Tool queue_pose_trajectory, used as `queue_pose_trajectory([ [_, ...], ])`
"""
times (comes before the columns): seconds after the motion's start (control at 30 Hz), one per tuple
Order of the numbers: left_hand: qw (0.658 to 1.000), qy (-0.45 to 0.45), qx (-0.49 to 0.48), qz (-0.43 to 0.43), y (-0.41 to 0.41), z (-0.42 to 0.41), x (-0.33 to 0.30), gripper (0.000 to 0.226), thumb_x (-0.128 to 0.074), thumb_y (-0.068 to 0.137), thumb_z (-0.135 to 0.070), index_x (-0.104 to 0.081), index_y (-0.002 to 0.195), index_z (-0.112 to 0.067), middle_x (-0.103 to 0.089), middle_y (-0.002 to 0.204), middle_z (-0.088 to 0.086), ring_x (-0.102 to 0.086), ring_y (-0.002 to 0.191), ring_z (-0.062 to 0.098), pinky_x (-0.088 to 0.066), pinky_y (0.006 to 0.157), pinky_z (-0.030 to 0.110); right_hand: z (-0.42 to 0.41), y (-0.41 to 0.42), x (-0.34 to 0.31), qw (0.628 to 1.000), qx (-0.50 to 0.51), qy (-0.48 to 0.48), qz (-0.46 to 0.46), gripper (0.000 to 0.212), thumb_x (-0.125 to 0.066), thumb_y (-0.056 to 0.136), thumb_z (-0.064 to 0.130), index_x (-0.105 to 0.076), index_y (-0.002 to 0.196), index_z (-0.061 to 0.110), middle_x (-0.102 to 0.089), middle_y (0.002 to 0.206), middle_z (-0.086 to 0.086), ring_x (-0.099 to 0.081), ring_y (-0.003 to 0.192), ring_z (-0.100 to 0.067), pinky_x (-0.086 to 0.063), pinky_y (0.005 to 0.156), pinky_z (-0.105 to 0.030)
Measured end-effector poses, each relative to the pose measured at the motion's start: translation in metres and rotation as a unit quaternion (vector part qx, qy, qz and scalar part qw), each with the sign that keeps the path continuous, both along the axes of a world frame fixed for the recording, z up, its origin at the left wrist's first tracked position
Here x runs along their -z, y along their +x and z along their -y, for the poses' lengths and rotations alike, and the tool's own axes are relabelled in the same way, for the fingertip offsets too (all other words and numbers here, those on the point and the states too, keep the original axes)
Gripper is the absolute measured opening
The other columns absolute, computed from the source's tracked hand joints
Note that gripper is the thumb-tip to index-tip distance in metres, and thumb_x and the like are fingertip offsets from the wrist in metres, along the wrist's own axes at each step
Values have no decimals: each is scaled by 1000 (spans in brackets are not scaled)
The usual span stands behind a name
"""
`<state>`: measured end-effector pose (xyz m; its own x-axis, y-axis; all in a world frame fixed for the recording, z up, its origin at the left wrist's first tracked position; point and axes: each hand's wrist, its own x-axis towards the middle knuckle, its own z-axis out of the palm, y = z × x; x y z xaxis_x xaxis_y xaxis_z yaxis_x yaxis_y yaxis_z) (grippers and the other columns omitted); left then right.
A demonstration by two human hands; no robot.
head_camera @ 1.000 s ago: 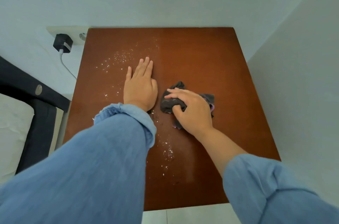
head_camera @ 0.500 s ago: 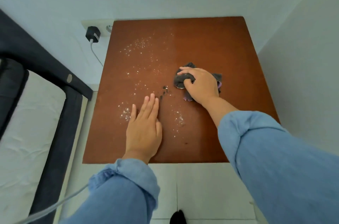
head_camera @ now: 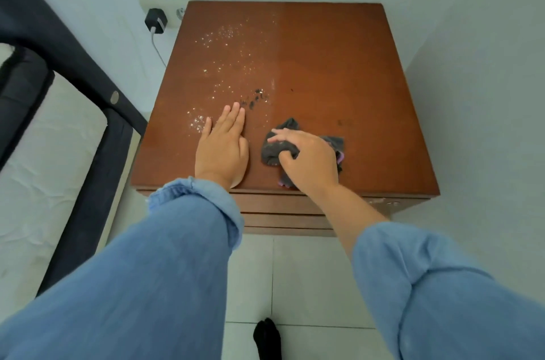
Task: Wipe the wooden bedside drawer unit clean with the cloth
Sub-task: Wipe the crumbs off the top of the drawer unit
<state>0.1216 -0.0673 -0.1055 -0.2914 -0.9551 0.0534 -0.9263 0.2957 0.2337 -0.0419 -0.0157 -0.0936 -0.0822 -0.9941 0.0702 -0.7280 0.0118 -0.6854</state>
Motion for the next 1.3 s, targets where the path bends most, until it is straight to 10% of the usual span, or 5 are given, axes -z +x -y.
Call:
queue_pose_trajectory([
  [0.57,1000,3,17,1,5,-14,0,54,-21,98,-20,-13,151,-15,-7,159,-3,-3,146,11,1,119,36,-88,2,-30,975,70,30,210,36,-48,83,2,-67,78,32,-69,80,16,-62,80,-1,-51,72,-23],
  [1.0,1000,11,24,-14,-2,43,-22,59,-13,93,-26,-13,151,-17,-8,159,-4,0,146,9,6,118,35,67,-44,-73,841,278,60,459,37,-39,91,9,-70,92,29,-66,109,-6,-62,104,-27,-51,94,-47],
  [1.3,1000,14,17,11,-18,158,-16,56,-21,97,-24,-10,151,-14,-4,160,-1,2,147,13,4,119,41,212,-68,-65,835,319,-25,448,36,-36,94,11,-59,108,35,-59,116,-1,-59,102,-19,-53,88,-35],
])
